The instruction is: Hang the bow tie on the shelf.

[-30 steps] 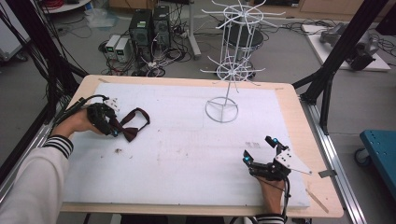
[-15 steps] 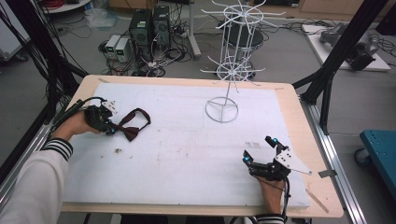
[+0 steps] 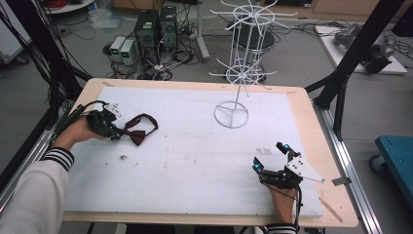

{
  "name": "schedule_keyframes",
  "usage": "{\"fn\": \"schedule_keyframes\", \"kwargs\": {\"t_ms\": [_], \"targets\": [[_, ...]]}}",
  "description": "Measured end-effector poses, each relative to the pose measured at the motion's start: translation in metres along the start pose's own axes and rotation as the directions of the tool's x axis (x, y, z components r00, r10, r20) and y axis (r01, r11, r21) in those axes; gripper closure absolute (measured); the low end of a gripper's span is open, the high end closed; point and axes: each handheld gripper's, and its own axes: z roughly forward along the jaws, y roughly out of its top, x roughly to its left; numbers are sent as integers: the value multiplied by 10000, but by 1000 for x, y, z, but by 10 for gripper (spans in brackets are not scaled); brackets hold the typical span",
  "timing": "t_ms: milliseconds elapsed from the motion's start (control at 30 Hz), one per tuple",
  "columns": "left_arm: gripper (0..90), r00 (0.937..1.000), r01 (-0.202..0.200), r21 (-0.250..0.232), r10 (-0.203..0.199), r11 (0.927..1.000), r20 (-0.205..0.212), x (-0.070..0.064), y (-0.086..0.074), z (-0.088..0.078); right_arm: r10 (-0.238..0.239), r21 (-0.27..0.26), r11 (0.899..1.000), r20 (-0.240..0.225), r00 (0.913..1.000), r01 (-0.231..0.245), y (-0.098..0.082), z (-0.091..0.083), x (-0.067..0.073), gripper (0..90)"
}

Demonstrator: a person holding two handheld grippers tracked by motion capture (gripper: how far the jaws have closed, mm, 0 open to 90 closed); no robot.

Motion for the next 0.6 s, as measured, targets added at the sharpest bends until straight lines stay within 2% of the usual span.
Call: {"fn": "schedule_keyframes", "kwargs": {"t_ms": [33, 133, 233, 300, 333, 367, 400, 433, 467, 533, 600], "targets": [[775, 9998, 93, -27, -93, 10000, -175, -2, 2, -3, -62, -9, 10000, -25, 10000, 62, 0, 0, 0, 6], [775, 9996, 207, -116, -209, 9997, -207, -5, 3, -7, -10, -41, 10000, -15, 10000, 10, 0, 0, -1, 6], [774, 9973, 568, -358, -584, 9977, -442, -10, 6, -15, 150, -84, 9999, -22, 9999, -151, 0, 0, -2, 6], [774, 9969, 548, -523, -576, 9971, -532, -15, 7, -21, 211, -101, 9997, -4, 9998, -212, 0, 0, -3, 5], [774, 9962, 575, -801, -625, 9951, -607, -20, 8, -28, 213, -104, 9997, -12, 9998, -213, 0, 0, -3, 5], [774, 9962, 575, -801, -625, 9951, -607, -20, 8, -28, 177, -116, 9998, -29, 9998, -177, 0, 0, -3, 6], [774, 9951, 648, -1003, -718, 9928, -680, -23, 9, -32, 177, -116, 9998, -29, 9998, -177, 0, 0, -3, 6], [774, 9946, 769, -1390, -858, 9873, -592, -27, 10, -38, 269, -80, 9996, -55, 9996, -269, 0, -1, -3, 6], [774, 9946, 769, -1390, -858, 9873, -592, -27, 10, -38, 269, -80, 9996, -55, 9996, -269, 0, -1, -3, 6], [774, 9932, 921, -1758, -1031, 9801, -546, -32, 12, -42, 454, -67, 9989, -16, 9990, -454, 1, -2, -5, 6], [774, 9946, 860, -1971, -958, 9766, -407, -36, 13, -46, 610, -35, 9981, -3, 9981, -610, 2, -4, -7, 6]]}}
